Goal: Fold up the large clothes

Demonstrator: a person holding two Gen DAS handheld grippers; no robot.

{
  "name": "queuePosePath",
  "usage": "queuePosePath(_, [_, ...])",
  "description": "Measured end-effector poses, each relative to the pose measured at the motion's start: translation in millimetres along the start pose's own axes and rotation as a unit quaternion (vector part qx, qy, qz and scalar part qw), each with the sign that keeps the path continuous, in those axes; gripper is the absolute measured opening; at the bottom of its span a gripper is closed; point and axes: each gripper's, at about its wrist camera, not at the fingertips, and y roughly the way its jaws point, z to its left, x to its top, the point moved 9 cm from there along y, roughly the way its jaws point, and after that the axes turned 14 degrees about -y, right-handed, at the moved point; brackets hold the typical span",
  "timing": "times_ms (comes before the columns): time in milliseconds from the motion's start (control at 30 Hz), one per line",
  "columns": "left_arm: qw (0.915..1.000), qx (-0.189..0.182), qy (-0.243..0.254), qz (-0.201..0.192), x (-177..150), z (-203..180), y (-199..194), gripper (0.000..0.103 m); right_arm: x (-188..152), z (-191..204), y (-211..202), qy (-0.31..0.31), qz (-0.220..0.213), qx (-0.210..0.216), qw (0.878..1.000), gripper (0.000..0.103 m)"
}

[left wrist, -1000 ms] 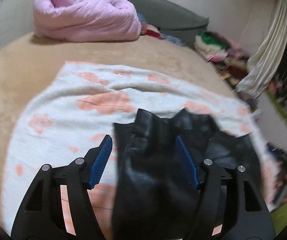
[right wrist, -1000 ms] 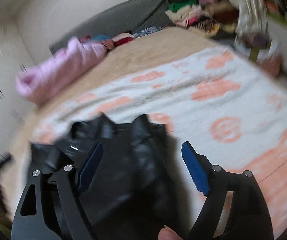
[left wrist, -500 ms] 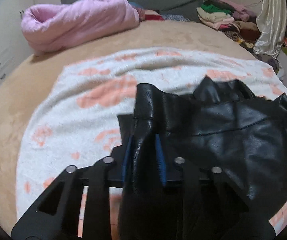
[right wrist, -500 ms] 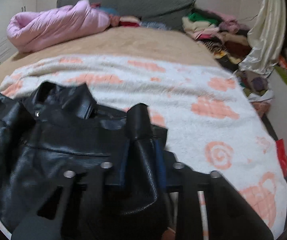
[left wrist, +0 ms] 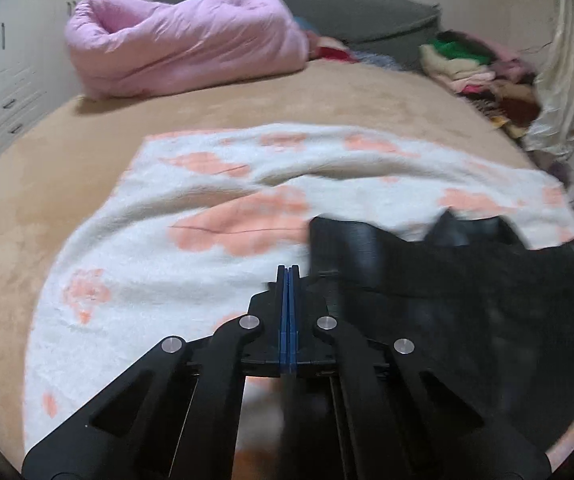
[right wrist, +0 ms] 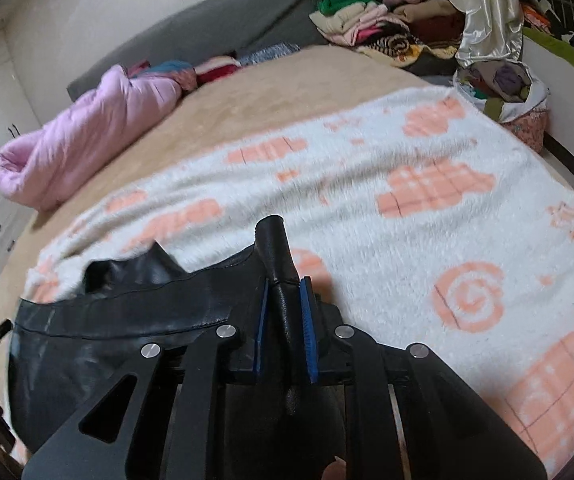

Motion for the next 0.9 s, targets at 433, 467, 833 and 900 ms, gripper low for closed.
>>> queuePosePath(433, [0.9949,-0.072,-0.064,0.031,0,-1,-18,0.027,-15,3,-6,-0.042,-0.002,-0.017,0.999,0.063])
queuePosePath(467, [0.9946,-0.072,-0.07,0.025,1,0,-21,0.034,-16,3,-11,-0.051,-0.006,-0.022,0.998,0.065])
queuePosePath(833, [0.992,-0.12,-0.031,0.025,-4,-38,-25,0.06,-22,5,-4,-0.074,0.017,-0.017,0.997,0.044])
queuePosePath(900, [0.9943,-0.094,-0.003,0.05,-18,-41,-10,0.056,-22,12,-1,-0.08,0.018,0.001,0.997,0.02])
